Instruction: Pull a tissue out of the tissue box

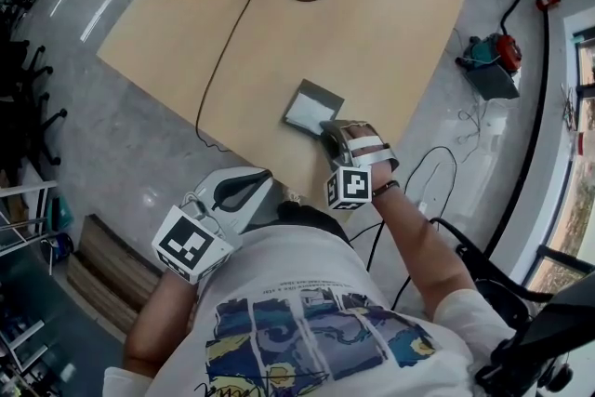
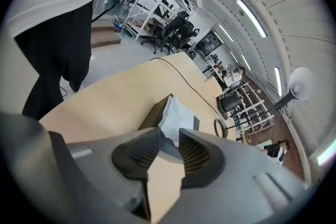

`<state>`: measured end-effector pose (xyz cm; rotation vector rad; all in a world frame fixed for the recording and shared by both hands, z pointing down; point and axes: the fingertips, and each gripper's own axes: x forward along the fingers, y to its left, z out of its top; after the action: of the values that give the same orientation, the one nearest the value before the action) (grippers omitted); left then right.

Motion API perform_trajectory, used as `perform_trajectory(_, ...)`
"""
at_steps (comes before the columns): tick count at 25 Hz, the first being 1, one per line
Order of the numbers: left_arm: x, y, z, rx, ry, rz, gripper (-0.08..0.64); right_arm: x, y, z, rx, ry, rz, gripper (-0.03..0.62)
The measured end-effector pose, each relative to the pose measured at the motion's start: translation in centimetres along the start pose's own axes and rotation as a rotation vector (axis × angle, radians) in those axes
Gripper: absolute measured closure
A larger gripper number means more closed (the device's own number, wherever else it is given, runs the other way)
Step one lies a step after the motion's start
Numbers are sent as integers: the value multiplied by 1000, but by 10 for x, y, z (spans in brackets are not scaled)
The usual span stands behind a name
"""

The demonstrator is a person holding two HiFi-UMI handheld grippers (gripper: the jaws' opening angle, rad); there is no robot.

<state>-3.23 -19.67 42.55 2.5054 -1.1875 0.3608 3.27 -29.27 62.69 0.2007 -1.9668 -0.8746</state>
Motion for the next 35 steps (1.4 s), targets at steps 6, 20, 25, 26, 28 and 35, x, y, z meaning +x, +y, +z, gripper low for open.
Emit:
perform_trajectory(6,0,5,0,-3,7,12,557,6,-8,7,2,-19,-7,495)
perform_trajectory(20,-6,15,1,0,4,16,557,6,-19,15,123,-44,-9,589)
perform_trajectory(25,-9,15,-1,6,-2,5,557,2,-20,14,170,-36,-2,589)
perform_trajectory(26,-10,15,-1,7,-4,4,557,0,-21,14,180,-34,-2,589)
perform_trajectory(28,-12,15,-1,9,-4,2,557,-2,-24,14,203,-29,-1,589)
perform_trajectory(35,-23,17,-3,6,-11,-9,557,-9,-41,12,296,-7,-30,589)
